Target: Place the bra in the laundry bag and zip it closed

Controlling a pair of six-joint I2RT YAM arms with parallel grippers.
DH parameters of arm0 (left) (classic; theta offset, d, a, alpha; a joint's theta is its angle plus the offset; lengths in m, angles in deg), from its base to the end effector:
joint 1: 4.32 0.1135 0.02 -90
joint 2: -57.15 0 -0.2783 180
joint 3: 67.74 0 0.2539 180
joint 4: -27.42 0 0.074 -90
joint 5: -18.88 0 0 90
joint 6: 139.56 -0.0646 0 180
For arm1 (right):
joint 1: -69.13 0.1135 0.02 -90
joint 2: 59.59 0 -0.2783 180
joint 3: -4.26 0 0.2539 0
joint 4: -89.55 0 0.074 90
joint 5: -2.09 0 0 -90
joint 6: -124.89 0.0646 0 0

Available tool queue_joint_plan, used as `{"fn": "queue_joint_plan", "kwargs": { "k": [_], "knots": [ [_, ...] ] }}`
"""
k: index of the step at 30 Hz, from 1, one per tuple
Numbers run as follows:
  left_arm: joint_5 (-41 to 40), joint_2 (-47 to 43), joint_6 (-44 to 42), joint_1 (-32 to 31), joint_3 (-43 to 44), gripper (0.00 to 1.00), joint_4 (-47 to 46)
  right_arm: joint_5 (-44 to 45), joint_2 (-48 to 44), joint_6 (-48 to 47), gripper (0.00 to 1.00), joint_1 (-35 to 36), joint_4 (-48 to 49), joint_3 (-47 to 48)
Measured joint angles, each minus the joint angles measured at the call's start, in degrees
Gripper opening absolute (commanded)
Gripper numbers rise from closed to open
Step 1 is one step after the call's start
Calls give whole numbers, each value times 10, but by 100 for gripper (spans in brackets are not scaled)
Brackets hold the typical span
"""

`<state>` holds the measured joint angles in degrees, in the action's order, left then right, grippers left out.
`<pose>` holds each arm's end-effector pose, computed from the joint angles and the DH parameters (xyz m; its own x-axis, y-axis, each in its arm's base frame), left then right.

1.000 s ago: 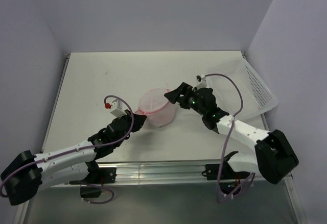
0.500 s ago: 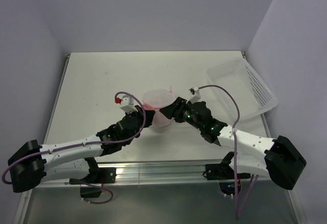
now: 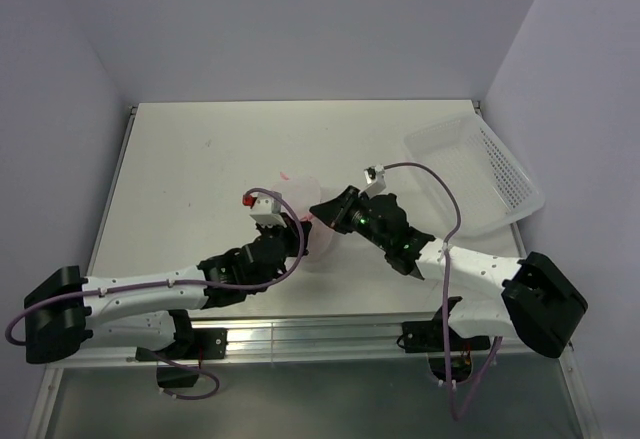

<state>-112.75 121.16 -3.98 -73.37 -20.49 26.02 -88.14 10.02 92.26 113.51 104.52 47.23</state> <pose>0.1327 -0.2266 0.2580 -0.4013 -0.4450 -0.8006 0.2606 0.7825 -0.5656 0.2040 0.2000 0.2325 -0.6693 0.5233 -0.5274 -0.2569 0.5030 0.8252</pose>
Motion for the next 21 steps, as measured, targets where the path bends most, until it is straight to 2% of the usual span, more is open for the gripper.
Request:
{"fn": "queue_joint_plan", "kwargs": {
  "k": [3, 10, 15, 21],
  "knots": [
    [-3, 5, -10, 0, 2, 0, 3, 3, 0, -1, 0, -1, 7, 1],
    [9, -4, 1, 12, -6, 0, 10, -37, 23, -15, 0, -48, 28, 1],
    [35, -49, 24, 44, -40, 0, 14, -119, 76, -19, 0, -119, 54, 19],
    [46, -80, 47, 53, -67, 0, 19, -172, 84, -33, 2, -153, 56, 26]
  ]
}}
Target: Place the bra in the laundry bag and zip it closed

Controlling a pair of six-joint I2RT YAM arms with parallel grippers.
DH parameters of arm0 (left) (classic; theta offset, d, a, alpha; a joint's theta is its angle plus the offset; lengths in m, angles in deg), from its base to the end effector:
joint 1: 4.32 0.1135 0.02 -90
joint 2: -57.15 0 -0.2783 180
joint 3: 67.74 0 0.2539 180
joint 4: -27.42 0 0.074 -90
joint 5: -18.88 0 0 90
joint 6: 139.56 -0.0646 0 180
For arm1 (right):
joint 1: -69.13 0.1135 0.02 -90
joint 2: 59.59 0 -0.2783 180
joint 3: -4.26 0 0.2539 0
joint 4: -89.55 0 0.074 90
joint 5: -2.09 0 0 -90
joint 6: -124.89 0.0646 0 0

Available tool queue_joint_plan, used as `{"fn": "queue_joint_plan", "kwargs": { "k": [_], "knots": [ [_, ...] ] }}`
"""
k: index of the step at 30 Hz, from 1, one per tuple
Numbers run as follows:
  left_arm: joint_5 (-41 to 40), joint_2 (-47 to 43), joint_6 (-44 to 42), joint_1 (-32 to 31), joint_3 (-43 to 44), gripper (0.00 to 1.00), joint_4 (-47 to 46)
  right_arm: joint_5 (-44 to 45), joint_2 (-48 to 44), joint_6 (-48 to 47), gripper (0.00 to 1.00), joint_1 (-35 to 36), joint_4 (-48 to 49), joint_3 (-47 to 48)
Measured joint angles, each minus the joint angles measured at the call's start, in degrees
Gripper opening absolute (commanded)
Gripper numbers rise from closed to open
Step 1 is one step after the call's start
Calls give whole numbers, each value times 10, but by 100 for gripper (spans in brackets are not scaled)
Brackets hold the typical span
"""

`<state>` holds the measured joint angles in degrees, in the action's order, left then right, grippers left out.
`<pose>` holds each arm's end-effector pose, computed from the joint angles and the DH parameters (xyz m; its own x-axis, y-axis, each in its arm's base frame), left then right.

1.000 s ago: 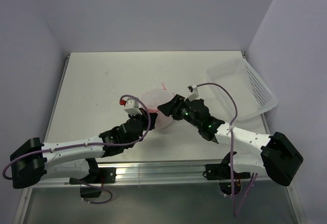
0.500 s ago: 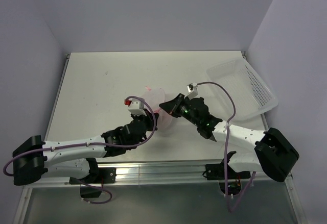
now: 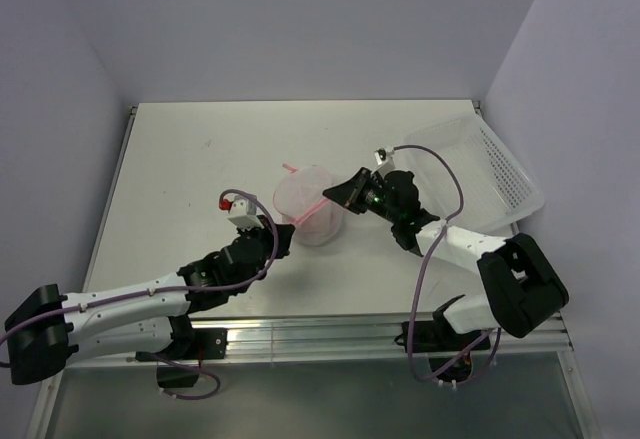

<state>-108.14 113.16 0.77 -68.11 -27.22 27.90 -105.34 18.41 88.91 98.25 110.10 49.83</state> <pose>0.1364 -0.1890 0.2419 -0.4322 -0.5136 -0.7412 0.2005 0.7466 -0.6343 0.2607 0.1674 0.2216 -0.6886 0.5002 -0.5250 -0.2777 0.4869 0.8281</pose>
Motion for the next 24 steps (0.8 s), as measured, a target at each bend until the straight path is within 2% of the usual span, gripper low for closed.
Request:
{"fn": "queue_joint_plan", "kwargs": {
  "k": [1, 2, 3, 4, 5, 8, 11, 13, 16, 18, 19, 20, 22, 24],
  "knots": [
    [1, -5, 4, 2, -8, 0, 2, -5, 1, -5, 11, -5, -4, 4],
    [1, -9, 10, 3, -15, 0, 3, -12, 4, -11, 26, -9, -11, 10],
    [2, -11, 15, 4, -21, 0, 5, -20, 9, -15, 67, -13, -22, 20],
    [4, -13, 19, 5, -24, 0, 6, -19, 13, -21, 85, -15, -36, 33],
    [8, -13, 21, 5, -25, 0, 10, -12, 16, -33, 99, -15, -49, 45],
    [12, -10, 25, 4, -23, 0, 13, 11, -2, -59, 100, -13, -82, 54],
    [12, 10, 22, 4, -2, 0, 18, 57, -70, -76, 98, 16, -129, 38],
    [12, 29, 15, 4, 23, 0, 19, 87, -128, -79, 90, 44, -149, 18],
    [12, 56, 8, 5, 56, 0, 16, 125, -196, -67, 72, 80, -151, -18],
    [12, 74, 5, 4, 73, 0, 15, 153, -215, -49, 68, 101, -148, -38],
    [12, 81, 5, 4, 78, 0, 16, 172, -220, -35, 63, 116, -146, -48],
    [11, 86, 4, 5, 82, 0, 16, 189, -223, -23, 53, 130, -146, -58],
    [10, 94, 4, 5, 83, 0, 17, 205, -225, -2, 53, 147, -144, -71],
    [6, 99, 4, 5, 83, 0, 19, 221, -229, 14, 62, 156, -147, -83]
  ]
}}
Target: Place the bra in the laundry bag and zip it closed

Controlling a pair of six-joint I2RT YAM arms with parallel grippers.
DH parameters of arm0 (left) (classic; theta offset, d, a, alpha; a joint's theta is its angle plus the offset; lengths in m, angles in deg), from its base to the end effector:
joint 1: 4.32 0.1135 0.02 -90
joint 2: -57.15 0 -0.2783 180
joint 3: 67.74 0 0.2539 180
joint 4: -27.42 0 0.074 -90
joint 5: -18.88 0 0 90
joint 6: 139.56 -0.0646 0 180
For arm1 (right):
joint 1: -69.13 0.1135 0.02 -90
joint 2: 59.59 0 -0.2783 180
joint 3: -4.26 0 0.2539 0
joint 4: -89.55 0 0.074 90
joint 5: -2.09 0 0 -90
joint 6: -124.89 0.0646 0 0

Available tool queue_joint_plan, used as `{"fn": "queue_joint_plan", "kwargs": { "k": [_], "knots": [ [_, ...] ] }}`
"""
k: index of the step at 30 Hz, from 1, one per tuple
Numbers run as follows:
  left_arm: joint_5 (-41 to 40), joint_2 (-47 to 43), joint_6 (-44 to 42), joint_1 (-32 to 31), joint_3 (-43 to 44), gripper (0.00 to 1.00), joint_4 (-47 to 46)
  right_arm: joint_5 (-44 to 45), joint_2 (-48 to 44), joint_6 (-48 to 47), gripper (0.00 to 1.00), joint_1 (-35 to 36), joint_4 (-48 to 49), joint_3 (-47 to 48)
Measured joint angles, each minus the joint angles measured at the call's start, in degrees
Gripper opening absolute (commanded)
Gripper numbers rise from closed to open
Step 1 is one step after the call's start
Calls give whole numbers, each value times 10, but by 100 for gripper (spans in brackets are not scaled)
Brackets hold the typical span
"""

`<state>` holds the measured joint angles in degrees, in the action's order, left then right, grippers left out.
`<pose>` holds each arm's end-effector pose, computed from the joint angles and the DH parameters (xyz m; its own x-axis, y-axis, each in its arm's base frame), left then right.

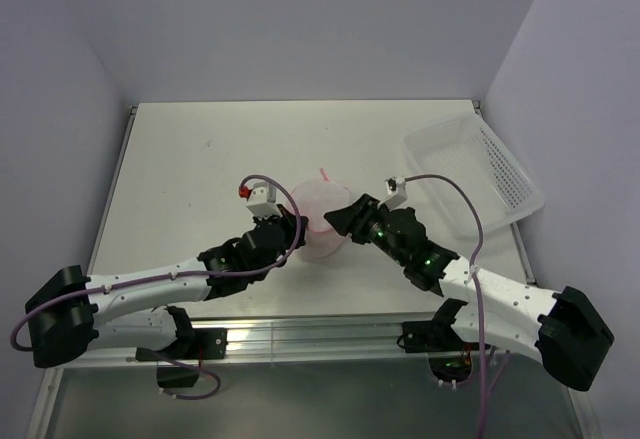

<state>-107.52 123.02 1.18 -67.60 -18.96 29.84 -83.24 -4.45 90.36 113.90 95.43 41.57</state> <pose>0.1546 -0.2219 0.2508 -0.4570 -0.4783 -0.7500 0.1795 0.7762 -0.6044 0.1727 0.1639 0.2355 -0.6150 0.5465 -0.5684 -0.2447 0.5530 0.7964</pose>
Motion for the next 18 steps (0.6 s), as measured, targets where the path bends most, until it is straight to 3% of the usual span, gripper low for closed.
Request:
{"fn": "queue_joint_plan", "kwargs": {
  "k": [3, 6, 7, 8, 10, 12, 15, 18],
  "knots": [
    [-12, -3, 0, 0, 0, 0, 0, 28, -3, -11, 66, 5, -12, -3],
    [-19, -29, -5, 4, 0, 0, 3, 6, 15, -39, 59, -28, -24, 9],
    [-21, -43, -5, 4, -1, 0, 4, -5, 37, -49, 37, -48, -30, 27],
    [-21, -58, -5, 4, -2, 0, 5, -13, 58, -59, 24, -61, -36, 45],
    [-21, -88, -4, 5, -7, 0, 4, -30, 119, -73, 8, -77, -47, 105],
    [-23, -109, -3, 4, -22, 0, 3, -59, 186, -86, 4, -79, -42, 177],
    [-28, -120, 0, -2, -46, 0, 5, -101, 269, -104, 5, -78, -43, 274],
    [-22, -120, 4, -17, -53, 0, 4, -110, 325, -116, 46, -85, -42, 337]
  ]
}}
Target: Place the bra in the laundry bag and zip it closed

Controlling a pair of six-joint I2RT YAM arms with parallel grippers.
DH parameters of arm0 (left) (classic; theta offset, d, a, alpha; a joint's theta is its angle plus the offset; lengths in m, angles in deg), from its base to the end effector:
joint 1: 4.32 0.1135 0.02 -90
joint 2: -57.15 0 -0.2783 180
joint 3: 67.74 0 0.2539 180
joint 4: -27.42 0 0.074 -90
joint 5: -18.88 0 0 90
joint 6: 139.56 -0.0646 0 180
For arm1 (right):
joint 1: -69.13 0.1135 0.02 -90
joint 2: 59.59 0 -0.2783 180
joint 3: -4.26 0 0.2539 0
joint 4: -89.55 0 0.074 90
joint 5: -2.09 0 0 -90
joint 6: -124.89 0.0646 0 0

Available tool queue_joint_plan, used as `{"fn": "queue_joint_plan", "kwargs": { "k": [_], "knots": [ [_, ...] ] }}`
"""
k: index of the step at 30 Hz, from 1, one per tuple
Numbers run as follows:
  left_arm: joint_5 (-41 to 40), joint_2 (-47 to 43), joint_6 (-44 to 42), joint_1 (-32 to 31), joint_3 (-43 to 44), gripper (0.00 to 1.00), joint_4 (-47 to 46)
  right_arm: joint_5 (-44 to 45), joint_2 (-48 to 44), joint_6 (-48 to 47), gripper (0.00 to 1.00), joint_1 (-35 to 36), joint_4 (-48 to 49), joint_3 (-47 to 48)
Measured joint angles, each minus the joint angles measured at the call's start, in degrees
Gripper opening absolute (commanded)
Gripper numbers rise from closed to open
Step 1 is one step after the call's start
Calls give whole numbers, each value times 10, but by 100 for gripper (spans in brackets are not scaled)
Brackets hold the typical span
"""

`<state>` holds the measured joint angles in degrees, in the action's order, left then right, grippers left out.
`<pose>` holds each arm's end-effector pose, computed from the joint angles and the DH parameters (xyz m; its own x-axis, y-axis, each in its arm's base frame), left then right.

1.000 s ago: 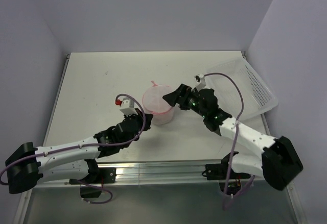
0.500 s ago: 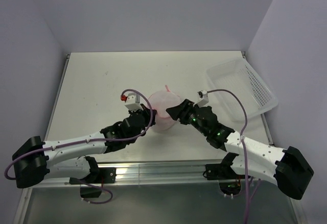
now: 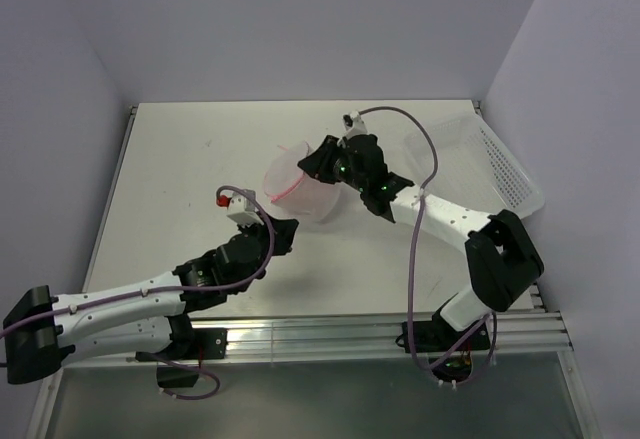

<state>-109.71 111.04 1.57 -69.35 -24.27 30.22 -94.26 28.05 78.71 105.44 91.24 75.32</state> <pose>0.1323 -0.1887 0.2639 -0.4127 -0.5554 -0.7220 0.2086 0.7139 -0.6684 0.3064 0.2340 0.2836 -0.6165 0.4009 -0.6776 -0.3434 0.6375 0.6897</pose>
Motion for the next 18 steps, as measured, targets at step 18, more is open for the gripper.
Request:
{"fn": "queue_joint_plan", "kwargs": {
  "k": [18],
  "knots": [
    [129, 123, -14, 105, 66, 0, -69, 99, -232, -20, 69, -12, -24, -222]
  ]
}}
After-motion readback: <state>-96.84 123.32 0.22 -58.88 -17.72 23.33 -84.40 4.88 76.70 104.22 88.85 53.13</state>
